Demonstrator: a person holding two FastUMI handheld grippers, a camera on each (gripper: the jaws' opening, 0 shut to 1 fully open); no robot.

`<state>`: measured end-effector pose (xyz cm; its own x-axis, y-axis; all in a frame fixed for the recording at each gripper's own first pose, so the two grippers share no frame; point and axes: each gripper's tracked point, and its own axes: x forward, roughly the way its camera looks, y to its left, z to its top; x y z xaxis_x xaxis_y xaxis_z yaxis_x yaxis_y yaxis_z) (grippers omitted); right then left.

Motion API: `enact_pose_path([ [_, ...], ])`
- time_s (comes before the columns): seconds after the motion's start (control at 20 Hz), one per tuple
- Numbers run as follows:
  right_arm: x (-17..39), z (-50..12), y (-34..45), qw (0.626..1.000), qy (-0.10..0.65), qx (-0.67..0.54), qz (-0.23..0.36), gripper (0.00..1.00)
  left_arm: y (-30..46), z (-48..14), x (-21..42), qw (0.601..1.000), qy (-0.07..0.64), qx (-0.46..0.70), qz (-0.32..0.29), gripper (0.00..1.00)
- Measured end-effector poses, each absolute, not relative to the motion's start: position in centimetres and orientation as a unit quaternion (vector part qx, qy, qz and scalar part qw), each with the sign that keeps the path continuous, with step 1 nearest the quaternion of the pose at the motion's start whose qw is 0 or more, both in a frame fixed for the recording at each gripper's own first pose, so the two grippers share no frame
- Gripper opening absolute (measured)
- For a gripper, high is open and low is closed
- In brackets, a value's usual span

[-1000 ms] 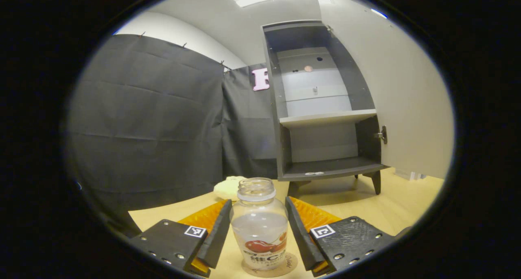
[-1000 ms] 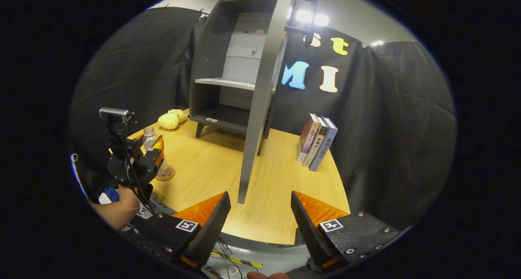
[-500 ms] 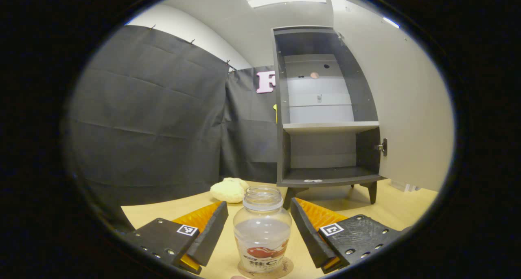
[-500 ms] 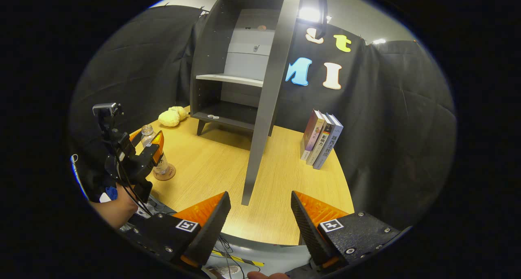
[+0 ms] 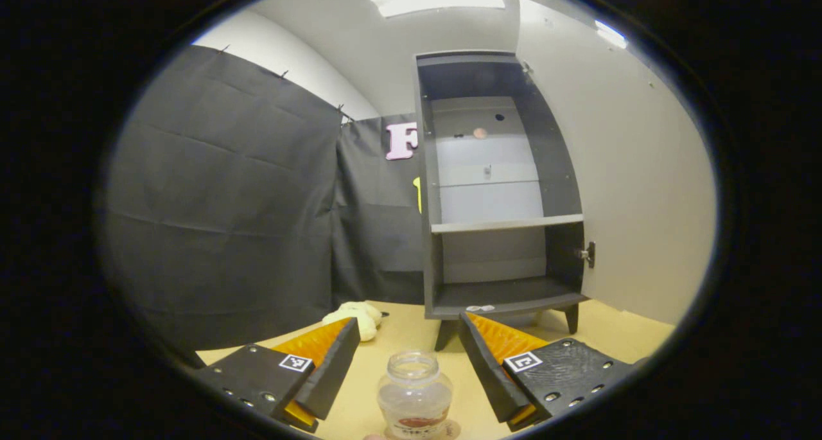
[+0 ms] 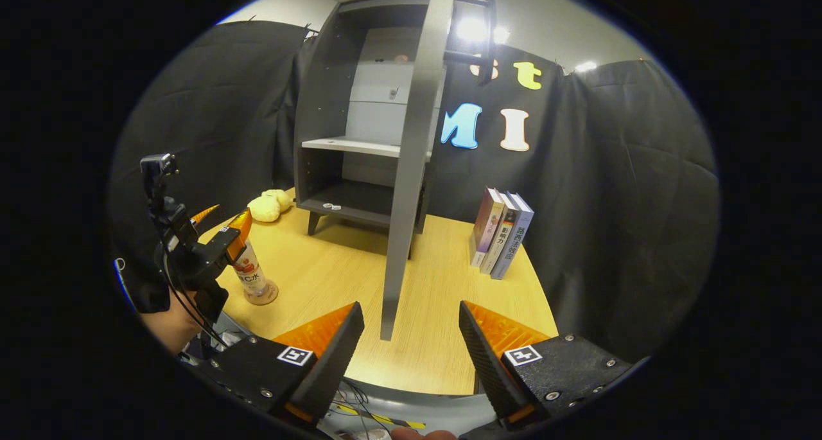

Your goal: Open the cabinet door with the right hand, grasp the bottle in the cabinet with the left hand and place it on the coaster, then close the cabinet door with the right hand.

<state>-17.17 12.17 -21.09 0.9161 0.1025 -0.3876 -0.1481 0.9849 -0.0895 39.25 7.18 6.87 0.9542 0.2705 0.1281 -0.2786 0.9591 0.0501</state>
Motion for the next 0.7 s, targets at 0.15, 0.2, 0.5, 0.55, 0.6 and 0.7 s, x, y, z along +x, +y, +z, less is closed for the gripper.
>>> enact_pose_path([
  [0.15, -17.1, -20.0, 10.1, 0.981, 0.18, -0.052, 0.041, 0.93, 7.4, 9.3, 39.7, 0.987, -0.048, 0.028, 0.151, 0.89],
  [0.2, -17.0, -19.4, 9.3, 0.983, 0.173, -0.046, 0.032, 0.93, 7.3, 10.3, 39.9, 0.987, -0.049, 0.024, 0.149, 0.89],
  [0.5, -16.0, -17.2, 4.5, 0.988, 0.153, -0.019, 0.002, 0.93, 3.8, 17.9, 40.6, 0.993, -0.041, 0.036, 0.106, 0.9],
  [0.55, -15.2, -16.4, 3.5, 0.99, 0.141, -0.024, -0.005, 0.93, 3.0, 18.9, 40.3, 0.994, -0.038, 0.035, 0.097, 0.9],
  [0.6, -14.4, -15.3, 2.7, 0.992, 0.126, -0.026, -0.011, 0.93, 2.2, 20.2, 39.6, 0.995, -0.037, 0.034, 0.091, 0.9],
  [0.7, -12.6, -12.6, 1.5, 0.995, 0.093, -0.021, -0.023, 0.93, 0.7, 22.3, 37.9, 0.996, -0.032, 0.04, 0.079, 0.9],
])
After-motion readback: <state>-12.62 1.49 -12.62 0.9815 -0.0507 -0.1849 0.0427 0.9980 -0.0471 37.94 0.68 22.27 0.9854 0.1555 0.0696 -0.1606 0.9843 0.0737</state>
